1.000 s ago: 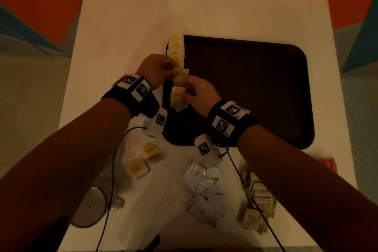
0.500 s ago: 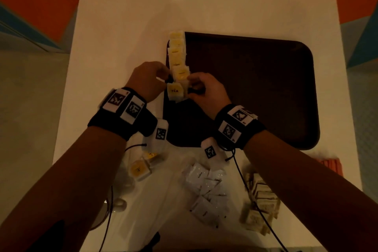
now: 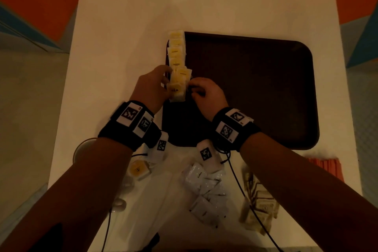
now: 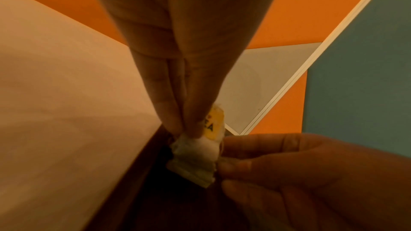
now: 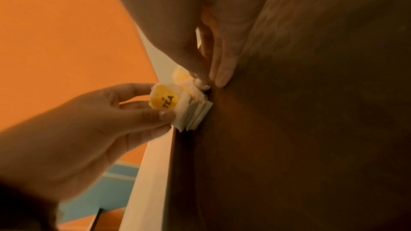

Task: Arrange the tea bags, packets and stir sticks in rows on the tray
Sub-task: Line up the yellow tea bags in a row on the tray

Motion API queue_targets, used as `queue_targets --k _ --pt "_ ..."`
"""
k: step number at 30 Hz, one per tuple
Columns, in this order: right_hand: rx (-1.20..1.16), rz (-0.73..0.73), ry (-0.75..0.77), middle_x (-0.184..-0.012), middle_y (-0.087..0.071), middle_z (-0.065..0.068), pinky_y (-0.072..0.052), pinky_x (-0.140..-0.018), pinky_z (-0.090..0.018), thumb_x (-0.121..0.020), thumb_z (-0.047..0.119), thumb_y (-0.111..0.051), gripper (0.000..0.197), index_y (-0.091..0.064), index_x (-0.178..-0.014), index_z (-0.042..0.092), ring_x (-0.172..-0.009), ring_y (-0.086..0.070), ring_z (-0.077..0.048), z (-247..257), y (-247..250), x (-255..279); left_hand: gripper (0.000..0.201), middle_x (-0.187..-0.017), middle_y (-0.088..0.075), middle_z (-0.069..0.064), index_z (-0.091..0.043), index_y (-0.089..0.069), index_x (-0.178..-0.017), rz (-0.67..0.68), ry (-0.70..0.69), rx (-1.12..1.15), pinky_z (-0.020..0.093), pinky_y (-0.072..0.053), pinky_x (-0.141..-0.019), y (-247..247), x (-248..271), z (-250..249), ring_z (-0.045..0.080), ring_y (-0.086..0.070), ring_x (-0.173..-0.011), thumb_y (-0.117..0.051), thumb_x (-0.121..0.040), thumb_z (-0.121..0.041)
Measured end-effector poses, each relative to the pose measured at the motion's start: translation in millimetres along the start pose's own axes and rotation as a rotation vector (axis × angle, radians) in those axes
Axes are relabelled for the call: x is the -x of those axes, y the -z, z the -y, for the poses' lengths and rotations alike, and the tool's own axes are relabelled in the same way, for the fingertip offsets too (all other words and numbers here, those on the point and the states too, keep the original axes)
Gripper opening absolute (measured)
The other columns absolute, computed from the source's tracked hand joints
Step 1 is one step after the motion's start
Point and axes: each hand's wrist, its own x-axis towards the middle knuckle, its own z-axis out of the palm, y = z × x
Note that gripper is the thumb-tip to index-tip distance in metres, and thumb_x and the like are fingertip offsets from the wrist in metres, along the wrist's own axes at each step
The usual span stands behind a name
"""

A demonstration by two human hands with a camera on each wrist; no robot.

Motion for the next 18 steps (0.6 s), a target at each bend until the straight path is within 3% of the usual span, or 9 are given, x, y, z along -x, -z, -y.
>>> queue_targets --k 2,5,7,9,11,14,18 --pt "-0.01 0.059 0.03 -0.134 -0.049 -0.009 -0.041 -0.095 -0.018 -0.084 -0.008 -0.049 0.042 -0.055 -0.123 0.008 -0.111 -0.057 -0.019 3.2 0.9 -1.7 0.054 -0.089 -0.06 0.006 -0.019 -0.051 -0.118 0.015 0.023 0.049 0.031 -0.056 -0.067 0.9 -0.2 0.4 0.023 -0.062 -0.072 -0.07 -0.071 -0.001" --pt "0.007 0.077 0.062 -0.135 -0.048 -0.009 -0.039 -0.093 -0.014 -0.084 -0.009 -0.048 0.046 -0.052 -0.126 0.008 -0.109 -0.056 -0.016 9.3 1.9 -1.9 0.065 -0.088 -0.061 0.003 -0.023 -0.045 -0.122 -0.006 0.038 0.064 0.013 -0.05 -0.053 4.1 -0.5 -0.1 0.012 -0.058 -0.064 -0.073 -0.068 -0.003" --pt "0.046 0.024 0.044 -0.131 -0.051 -0.009 -0.042 -0.094 -0.019 -0.085 -0.006 -0.048 0.041 -0.056 -0.122 0.01 -0.108 -0.057 -0.019 8.3 2.0 -1.4 0.07 -0.087 -0.06 0.003 -0.023 -0.04 -0.124 -0.039 0.055 0.062 0.019 -0.049 -0.056 6.6 0.4 -0.7 0.015 -0.058 -0.064 -0.074 -0.067 -0.003" --pt "0.023 -0.005 -0.021 -0.123 -0.055 -0.01 -0.046 -0.098 -0.03 -0.086 -0.002 -0.049 0.036 -0.059 -0.117 0.013 -0.107 -0.058 -0.022 4.4 0.1 -0.2 0.067 -0.083 -0.061 0.005 -0.023 -0.039 -0.124 -0.037 0.077 0.084 0.026 -0.053 -0.059 6.9 1.6 -0.7 0.017 -0.06 -0.061 -0.073 -0.069 -0.003" --pt "-0.066 0.039 -0.089 -0.118 -0.059 -0.009 -0.049 -0.097 -0.039 -0.085 -0.004 -0.048 0.036 -0.06 -0.114 0.013 -0.106 -0.059 -0.023 1.1 -4.7 3.8 0.062 -0.077 -0.06 0.001 -0.023 -0.042 -0.121 -0.019 0.093 0.11 0.025 -0.056 -0.054 4.9 2.1 0.6 0.012 -0.06 -0.058 -0.071 -0.071 -0.002" --pt "-0.053 0.055 -0.067 -0.117 -0.061 -0.008 -0.049 -0.097 -0.034 -0.084 -0.005 -0.051 0.035 -0.06 -0.113 0.013 -0.107 -0.059 -0.02 -2.1 -9.2 9.8 0.066 -0.08 -0.057 -0.006 -0.027 -0.041 -0.122 0.025 0.11 0.167 0.018 -0.055 -0.048 2.1 -0.5 2.1 0.011 -0.061 -0.057 -0.072 -0.07 0.001" --pt "-0.065 0.045 -0.055 -0.118 -0.061 -0.01 -0.048 -0.097 -0.029 -0.084 -0.003 -0.051 0.034 -0.061 -0.113 0.012 -0.107 -0.059 -0.02 -3.6 -9.9 12.9 0.079 -0.101 -0.062 -0.001 -0.035 -0.033 -0.127 0.109 0.096 0.178 0.027 -0.057 -0.061 5.0 -2.8 2.6 0.019 -0.067 -0.066 -0.075 -0.068 -0.003"
